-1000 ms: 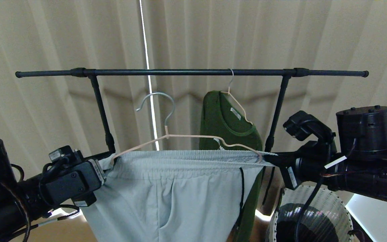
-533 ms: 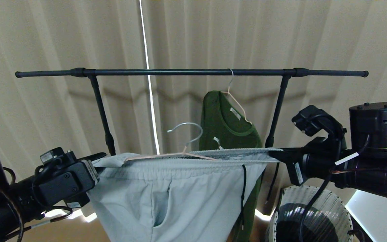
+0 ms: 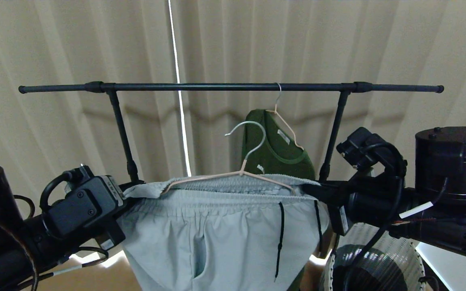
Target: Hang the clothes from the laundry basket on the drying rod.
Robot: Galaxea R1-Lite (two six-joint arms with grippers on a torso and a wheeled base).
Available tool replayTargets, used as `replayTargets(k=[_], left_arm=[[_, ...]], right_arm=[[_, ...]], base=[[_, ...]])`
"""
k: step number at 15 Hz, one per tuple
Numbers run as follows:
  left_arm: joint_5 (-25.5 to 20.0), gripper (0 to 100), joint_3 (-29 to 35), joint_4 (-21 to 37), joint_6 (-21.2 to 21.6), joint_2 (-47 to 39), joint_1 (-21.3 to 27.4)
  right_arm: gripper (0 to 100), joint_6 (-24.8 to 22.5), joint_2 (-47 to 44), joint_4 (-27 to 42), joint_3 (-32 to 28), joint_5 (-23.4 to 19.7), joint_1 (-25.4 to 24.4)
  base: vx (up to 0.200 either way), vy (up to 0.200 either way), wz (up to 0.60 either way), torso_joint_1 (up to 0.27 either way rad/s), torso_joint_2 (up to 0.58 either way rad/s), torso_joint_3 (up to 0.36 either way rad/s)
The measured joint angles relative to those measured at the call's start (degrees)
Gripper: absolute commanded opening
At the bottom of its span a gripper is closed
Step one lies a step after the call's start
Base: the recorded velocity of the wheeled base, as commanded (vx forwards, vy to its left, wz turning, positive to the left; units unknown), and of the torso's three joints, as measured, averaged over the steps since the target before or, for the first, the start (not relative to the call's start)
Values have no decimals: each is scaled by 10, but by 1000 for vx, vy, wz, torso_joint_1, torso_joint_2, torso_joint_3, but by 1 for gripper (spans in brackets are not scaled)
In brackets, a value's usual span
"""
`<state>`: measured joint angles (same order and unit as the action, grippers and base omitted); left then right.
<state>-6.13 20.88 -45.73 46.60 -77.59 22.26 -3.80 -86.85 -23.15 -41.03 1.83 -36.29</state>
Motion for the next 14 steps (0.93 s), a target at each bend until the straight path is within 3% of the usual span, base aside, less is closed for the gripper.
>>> replayTargets(k=[1, 4, 6, 8, 10, 14], left_arm=[[1, 0, 1, 0, -30, 5, 15], [12, 0, 1, 2, -51, 19, 29], [58, 0, 1, 1, -64, 26, 29], [111, 0, 7, 1, -86, 28, 30], [115, 0, 9, 0, -95, 28, 31], [101, 0, 3, 0, -96, 35, 49]], right_arm=[[100, 1, -1, -5, 3, 0, -5], [100, 5, 3, -10, 15, 0, -9], [100, 7, 9, -55, 31, -4, -4], [100, 7, 10, -131, 58, -50, 11], [100, 4, 10, -185, 92, -112, 25], [100, -14, 5, -222, 104, -126, 33]], base=[[0, 0, 0, 0, 0, 0], [0, 0, 0, 0, 0, 0], [0, 0, 0, 0, 0, 0], [0, 0, 0, 0, 0, 0], [0, 0, 0, 0, 0, 0], [0, 0, 0, 0, 0, 0]])
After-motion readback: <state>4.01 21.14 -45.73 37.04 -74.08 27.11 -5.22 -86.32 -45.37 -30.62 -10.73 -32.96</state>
